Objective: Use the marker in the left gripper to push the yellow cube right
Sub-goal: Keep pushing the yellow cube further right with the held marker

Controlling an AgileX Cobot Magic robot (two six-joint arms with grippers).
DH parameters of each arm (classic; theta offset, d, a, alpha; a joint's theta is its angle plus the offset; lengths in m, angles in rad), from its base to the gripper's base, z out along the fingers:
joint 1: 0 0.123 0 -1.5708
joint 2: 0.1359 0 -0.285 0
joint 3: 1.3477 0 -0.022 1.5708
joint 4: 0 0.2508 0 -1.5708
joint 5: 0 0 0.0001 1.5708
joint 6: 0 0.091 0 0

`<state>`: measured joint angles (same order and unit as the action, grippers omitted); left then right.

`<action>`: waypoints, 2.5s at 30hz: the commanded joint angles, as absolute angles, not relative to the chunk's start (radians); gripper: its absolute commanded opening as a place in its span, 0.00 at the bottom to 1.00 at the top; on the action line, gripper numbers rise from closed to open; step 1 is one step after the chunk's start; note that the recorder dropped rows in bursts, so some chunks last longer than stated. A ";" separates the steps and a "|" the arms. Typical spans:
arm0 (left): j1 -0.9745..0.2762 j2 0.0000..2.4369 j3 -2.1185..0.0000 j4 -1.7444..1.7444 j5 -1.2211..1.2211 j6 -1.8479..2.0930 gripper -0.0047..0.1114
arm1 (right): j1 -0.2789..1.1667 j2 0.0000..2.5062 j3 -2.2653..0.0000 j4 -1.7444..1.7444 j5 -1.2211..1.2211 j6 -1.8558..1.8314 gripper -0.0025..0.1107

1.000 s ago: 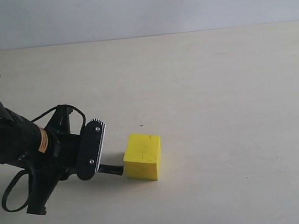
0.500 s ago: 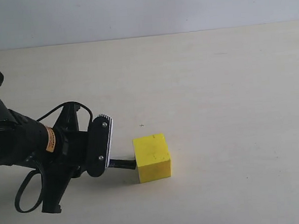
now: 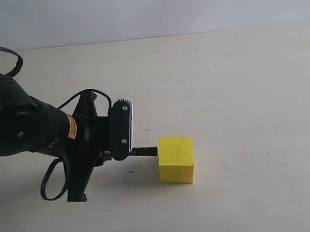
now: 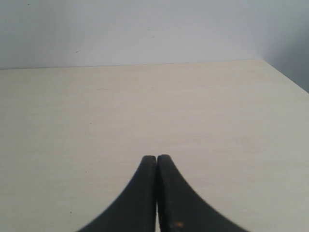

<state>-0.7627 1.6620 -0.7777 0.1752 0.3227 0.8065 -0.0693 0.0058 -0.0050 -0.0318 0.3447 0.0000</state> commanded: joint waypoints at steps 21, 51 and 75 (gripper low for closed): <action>-0.841 1.794 -0.899 0.154 0.428 0.671 0.04 | -0.077 0.000 0.000 -0.033 0.336 0.000 0.03; -0.902 1.916 -1.087 0.215 0.610 0.506 0.04 | -0.077 0.000 0.000 -0.033 0.336 0.000 0.03; -0.999 1.991 -1.180 0.165 0.415 0.463 0.04 | -0.077 0.000 0.000 -0.033 0.336 0.000 0.03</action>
